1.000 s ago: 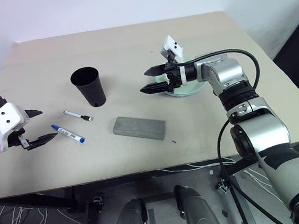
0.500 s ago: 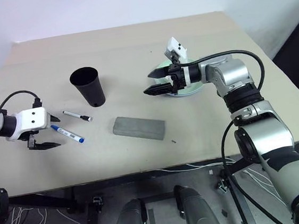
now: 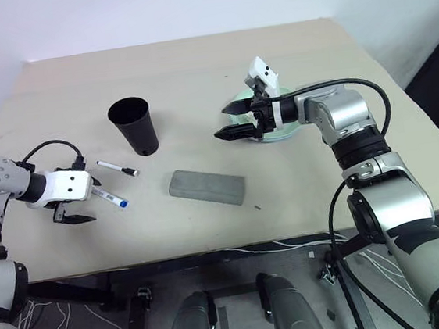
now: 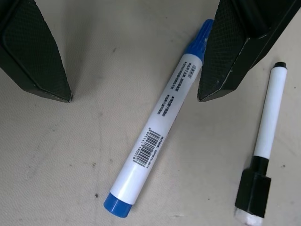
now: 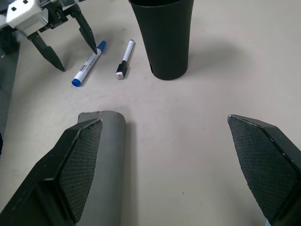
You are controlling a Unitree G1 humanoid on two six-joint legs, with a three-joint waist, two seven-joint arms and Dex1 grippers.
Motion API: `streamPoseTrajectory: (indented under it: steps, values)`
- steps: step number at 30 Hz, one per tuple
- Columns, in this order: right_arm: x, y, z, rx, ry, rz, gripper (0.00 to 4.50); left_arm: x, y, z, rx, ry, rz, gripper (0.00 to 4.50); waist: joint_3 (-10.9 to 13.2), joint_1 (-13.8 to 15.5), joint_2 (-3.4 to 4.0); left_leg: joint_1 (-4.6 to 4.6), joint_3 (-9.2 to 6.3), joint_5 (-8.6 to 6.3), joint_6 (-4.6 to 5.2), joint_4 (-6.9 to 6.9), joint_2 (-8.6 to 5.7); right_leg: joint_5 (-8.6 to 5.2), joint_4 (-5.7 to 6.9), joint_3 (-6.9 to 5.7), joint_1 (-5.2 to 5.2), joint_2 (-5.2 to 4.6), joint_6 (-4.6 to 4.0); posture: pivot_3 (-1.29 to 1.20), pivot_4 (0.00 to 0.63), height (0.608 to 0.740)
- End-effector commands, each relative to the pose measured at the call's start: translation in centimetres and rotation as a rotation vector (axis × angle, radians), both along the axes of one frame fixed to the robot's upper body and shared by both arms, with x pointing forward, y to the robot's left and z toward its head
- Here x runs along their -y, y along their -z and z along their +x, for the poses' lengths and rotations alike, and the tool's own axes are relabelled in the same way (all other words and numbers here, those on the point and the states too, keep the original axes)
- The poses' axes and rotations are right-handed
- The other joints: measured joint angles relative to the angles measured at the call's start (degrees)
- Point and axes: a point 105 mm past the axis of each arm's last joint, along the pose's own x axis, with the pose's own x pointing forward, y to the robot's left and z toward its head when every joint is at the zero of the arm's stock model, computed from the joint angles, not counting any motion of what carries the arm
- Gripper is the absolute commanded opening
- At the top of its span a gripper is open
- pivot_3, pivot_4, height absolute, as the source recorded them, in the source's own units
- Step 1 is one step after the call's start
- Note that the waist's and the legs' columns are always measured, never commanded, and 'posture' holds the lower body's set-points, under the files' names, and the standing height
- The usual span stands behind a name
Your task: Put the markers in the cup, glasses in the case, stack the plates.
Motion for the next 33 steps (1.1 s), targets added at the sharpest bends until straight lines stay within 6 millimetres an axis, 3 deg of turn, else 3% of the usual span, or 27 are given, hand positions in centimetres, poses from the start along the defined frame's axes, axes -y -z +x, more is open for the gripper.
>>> streamPoseTrajectory:
  steps: [1, 12, 18, 22, 27, 33]
  values:
    - [-0.3, -1.2, -0.1, 0.058, -0.018, 0.003, 4.50, 0.1, 0.5, -0.1, -0.032, 0.001, 0.005, 3.96, 0.00, 0.49, 0.00, 0.00, 0.00, 0.00, 0.00, 0.01, 0.00, 0.00, 0.00, 0.00, 0.01, 0.00, 0.00, 0.00, 0.150, 0.733]
    - [-0.3, -0.8, -0.5, 0.057, -0.043, -0.015, 4.50, -0.6, 0.3, -1.0, -0.068, 0.013, 0.021, 0.30, 0.00, 0.37, 0.00, -0.02, -0.11, 0.00, 0.00, 0.38, 0.05, -0.01, 0.22, -0.06, 0.06, 0.08, -0.05, 0.00, 0.150, 0.733]
    - [-0.5, -0.5, -1.1, 0.040, -0.080, -0.025, 4.50, -0.1, -0.3, -1.0, -0.070, 0.010, -0.050, 0.26, 0.00, 0.26, 0.00, -0.24, -0.09, -0.01, 0.01, 0.53, 0.07, 0.00, 0.20, -0.05, -0.02, 0.02, -0.03, 0.00, 0.150, 0.733]
    - [-0.8, -0.6, -1.1, 0.066, -0.077, -0.016, 4.50, 1.2, -1.8, -0.2, -0.024, -0.024, -0.224, 0.26, 0.00, 0.31, 0.00, -0.37, -0.12, -0.01, 0.02, 0.54, 0.06, 0.01, 0.20, -0.08, -0.12, 0.03, -0.01, 0.00, 0.150, 0.733]
    - [-0.8, -2.8, -0.6, 0.165, -0.044, 0.083, 4.50, 2.2, -3.6, -0.4, -0.032, -0.086, -0.461, 0.26, 0.00, 0.23, 0.00, -0.40, -0.17, -0.01, 0.02, 0.61, 0.07, 0.01, 0.20, -0.12, -0.10, 0.03, -0.01, 0.00, 0.150, 0.733]
    - [-0.5, -5.1, -1.9, 0.226, -0.109, 0.163, 4.50, 2.3, -6.4, -0.1, 0.089, -0.166, -0.663, 0.26, 0.01, 0.20, 0.00, -0.40, -0.23, -0.01, 0.02, 0.61, 0.08, 0.01, 0.22, -0.16, -0.11, 0.07, 0.00, 0.00, 0.150, 0.733]
